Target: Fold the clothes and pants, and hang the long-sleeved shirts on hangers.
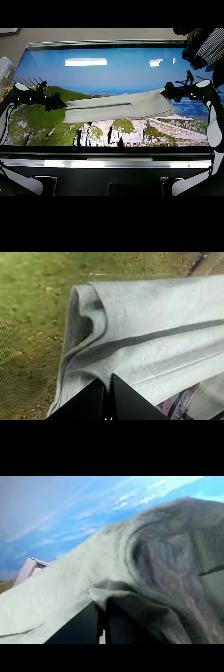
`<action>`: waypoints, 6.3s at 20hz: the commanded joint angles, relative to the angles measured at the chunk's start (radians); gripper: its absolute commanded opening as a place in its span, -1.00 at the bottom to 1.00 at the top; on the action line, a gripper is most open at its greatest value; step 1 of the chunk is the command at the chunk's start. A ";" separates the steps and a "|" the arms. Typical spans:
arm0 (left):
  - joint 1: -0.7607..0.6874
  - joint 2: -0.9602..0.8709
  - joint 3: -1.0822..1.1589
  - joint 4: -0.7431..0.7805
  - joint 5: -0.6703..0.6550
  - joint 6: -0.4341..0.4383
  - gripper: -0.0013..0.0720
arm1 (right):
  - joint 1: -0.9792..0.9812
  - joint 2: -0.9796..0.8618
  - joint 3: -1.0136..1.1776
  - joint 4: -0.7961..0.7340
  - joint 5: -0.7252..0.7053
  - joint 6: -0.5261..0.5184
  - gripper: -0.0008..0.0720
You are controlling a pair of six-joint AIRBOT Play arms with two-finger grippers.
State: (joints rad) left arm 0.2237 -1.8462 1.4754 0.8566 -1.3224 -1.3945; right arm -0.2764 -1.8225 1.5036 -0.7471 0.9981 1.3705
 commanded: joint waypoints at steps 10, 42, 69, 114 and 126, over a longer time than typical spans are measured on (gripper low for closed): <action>0.022 0.017 0.030 0.000 -0.175 0.011 0.65 | 0.009 -0.020 0.027 0.061 -0.004 -0.017 0.57; -0.175 0.363 0.132 -0.097 -0.056 0.037 0.95 | -0.087 -0.239 0.192 -0.036 0.300 -0.057 -0.81; -0.910 -0.130 0.130 -0.158 0.613 -0.297 -0.90 | 0.360 0.523 0.192 -0.399 0.517 0.242 -0.84; -0.244 0.656 0.068 0.585 0.233 -0.250 -0.91 | 0.299 0.151 0.156 -0.354 0.456 0.274 0.91; -0.245 0.656 0.068 0.584 0.233 -0.268 -0.91 | 0.254 0.079 -0.396 0.198 0.181 -0.039 0.86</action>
State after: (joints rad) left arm -0.0208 -1.1908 1.5436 1.4406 -1.0893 -1.6535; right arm -0.0532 -1.7168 1.1454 -0.6758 1.2518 1.4117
